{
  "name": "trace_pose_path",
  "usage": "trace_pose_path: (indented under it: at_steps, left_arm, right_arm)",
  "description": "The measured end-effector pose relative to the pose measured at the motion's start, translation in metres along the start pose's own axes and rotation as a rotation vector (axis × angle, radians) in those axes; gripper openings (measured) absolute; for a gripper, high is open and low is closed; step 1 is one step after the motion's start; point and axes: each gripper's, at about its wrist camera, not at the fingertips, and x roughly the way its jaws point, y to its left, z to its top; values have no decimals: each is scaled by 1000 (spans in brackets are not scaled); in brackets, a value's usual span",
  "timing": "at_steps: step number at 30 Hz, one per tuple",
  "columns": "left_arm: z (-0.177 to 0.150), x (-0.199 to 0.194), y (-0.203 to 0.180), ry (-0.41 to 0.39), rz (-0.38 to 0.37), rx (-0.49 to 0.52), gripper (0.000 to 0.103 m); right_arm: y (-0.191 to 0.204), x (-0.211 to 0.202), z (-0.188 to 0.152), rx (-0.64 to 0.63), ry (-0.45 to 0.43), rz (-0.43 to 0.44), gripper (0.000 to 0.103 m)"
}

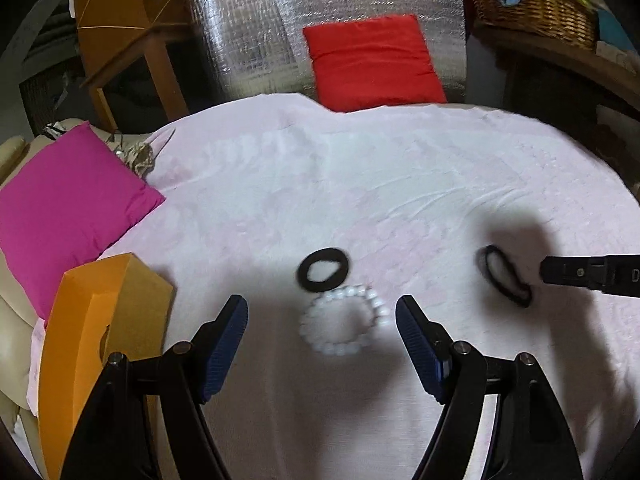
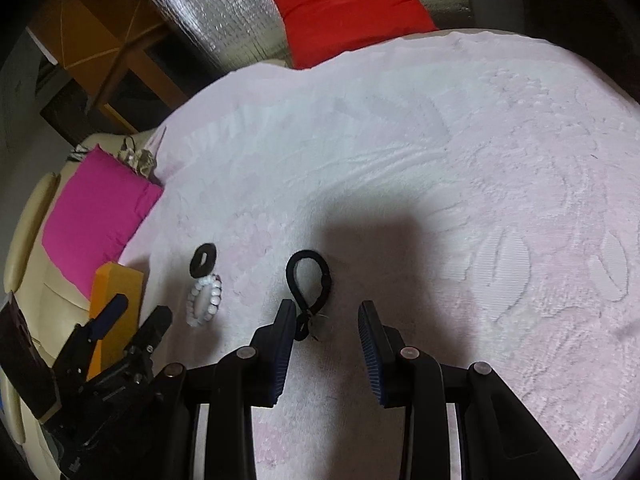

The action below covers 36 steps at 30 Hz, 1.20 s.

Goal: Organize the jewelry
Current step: 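Grasp the black cord loop with the right tool while the left tool grasps the white bead bracelet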

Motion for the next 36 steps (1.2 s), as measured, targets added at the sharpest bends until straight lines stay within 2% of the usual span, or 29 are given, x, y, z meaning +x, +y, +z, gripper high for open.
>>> trace_pose_path:
  at_steps: [2, 4, 8, 12, 14, 15, 17, 19, 24, 29, 31, 32, 33, 34, 36]
  left_arm:
    - [-2, 6, 10, 19, -2, -12, 77]
    - [-5, 13, 24, 43, -11, -42, 77]
    - [-10, 24, 48, 89, -18, -117, 77]
    - [-12, 28, 54, 111, -87, -167, 77]
    - [-13, 29, 48, 119, -144, -165, 77]
    - [-13, 30, 45, 122, -163, -160, 77]
    - [-12, 32, 37, 130, -186, -145, 77]
    - [-12, 36, 27, 148, -215, -128, 77]
    - [-10, 48, 13, 176, -272, -139, 77]
    - [-13, 56, 7, 172, -322, -144, 76]
    - [-15, 59, 8, 174, -332, -151, 48]
    - [-14, 59, 10, 163, -325, -149, 44]
    - [-14, 58, 11, 161, -331, -149, 33]
    - [-14, 57, 12, 161, -352, -158, 25]
    - [-15, 55, 12, 160, -363, -167, 24]
  right_arm:
    - [1, 7, 0, -8, 12, -15, 40]
    - [1, 13, 0, -8, 12, -33, 54]
    - [4, 20, 2, -41, -5, -64, 54]
    - [13, 27, 0, -107, -29, -103, 54]
    - [21, 31, -4, -164, -43, -157, 47]
    - [23, 33, -5, -190, -48, -188, 35]
    - [25, 35, -7, -220, -61, -232, 24]
    - [23, 34, -7, -220, -69, -235, 9]
    - [8, 26, -3, -160, -73, -166, 6]
    - [4, 19, -1, -122, -84, -131, 6]
    - [3, 16, -1, -111, -87, -121, 6]
    - [3, 15, -1, -108, -89, -119, 6]
    - [4, 14, -1, -106, -90, -121, 6]
    - [5, 13, -3, -104, -90, -122, 6]
    - [5, 14, -3, -99, -78, -127, 6]
